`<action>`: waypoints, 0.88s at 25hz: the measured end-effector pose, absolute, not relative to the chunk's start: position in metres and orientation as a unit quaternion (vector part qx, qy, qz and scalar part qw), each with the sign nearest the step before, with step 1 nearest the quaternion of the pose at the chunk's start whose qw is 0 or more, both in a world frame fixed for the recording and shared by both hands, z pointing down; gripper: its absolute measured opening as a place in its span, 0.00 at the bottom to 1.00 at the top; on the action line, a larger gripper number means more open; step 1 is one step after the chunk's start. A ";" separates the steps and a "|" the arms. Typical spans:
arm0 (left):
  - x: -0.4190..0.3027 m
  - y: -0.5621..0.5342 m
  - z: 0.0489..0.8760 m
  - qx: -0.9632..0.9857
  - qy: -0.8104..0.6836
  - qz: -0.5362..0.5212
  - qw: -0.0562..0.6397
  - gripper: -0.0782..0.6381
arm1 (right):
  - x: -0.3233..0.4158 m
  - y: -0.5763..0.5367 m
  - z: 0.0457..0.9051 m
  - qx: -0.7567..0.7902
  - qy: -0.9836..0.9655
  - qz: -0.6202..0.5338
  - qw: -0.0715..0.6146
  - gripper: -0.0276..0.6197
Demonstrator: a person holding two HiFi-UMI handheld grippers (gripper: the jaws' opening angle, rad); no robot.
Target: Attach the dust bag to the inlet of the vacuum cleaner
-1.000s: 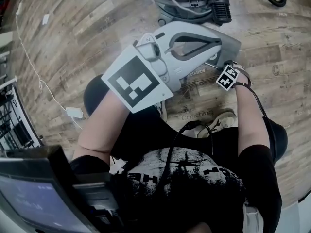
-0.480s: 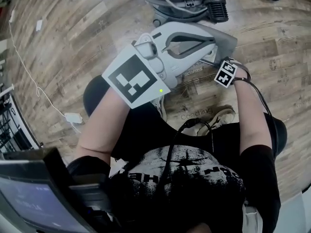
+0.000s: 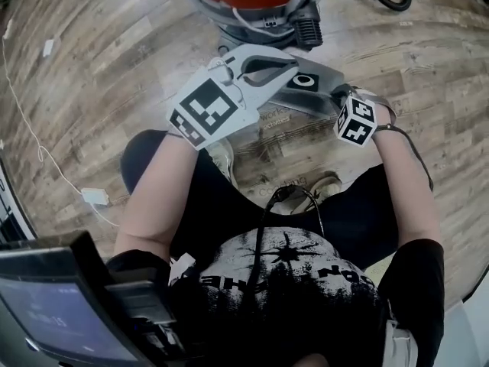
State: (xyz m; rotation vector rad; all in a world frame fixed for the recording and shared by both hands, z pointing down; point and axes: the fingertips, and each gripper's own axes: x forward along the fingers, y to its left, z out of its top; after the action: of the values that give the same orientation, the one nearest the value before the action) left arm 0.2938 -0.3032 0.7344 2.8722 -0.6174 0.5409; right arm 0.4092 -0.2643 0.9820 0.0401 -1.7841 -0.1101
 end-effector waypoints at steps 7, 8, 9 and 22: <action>0.303 -0.279 0.775 0.934 -0.198 0.290 0.059 0.33 | 0.406 -0.300 0.882 0.036 -0.833 -0.027 0.551 0.07; 0.305 -0.274 0.785 0.928 -0.192 0.317 0.048 0.36 | 0.404 -0.301 0.868 0.034 -0.842 -0.022 0.539 0.07; 0.306 -0.270 0.795 0.919 -0.187 0.344 0.037 0.38 | 0.402 -0.303 0.855 0.030 -0.849 -0.021 0.527 0.07; 0.310 -0.268 0.809 0.877 -0.220 0.427 -0.012 0.15 | 0.395 -0.293 0.792 -0.008 -0.873 -0.072 0.483 0.07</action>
State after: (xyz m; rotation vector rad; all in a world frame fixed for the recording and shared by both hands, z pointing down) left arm 0.3096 -0.2679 0.8089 2.7761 -0.6977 1.3510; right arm 0.3951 -0.2927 0.7925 -0.0189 -2.1260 -0.1743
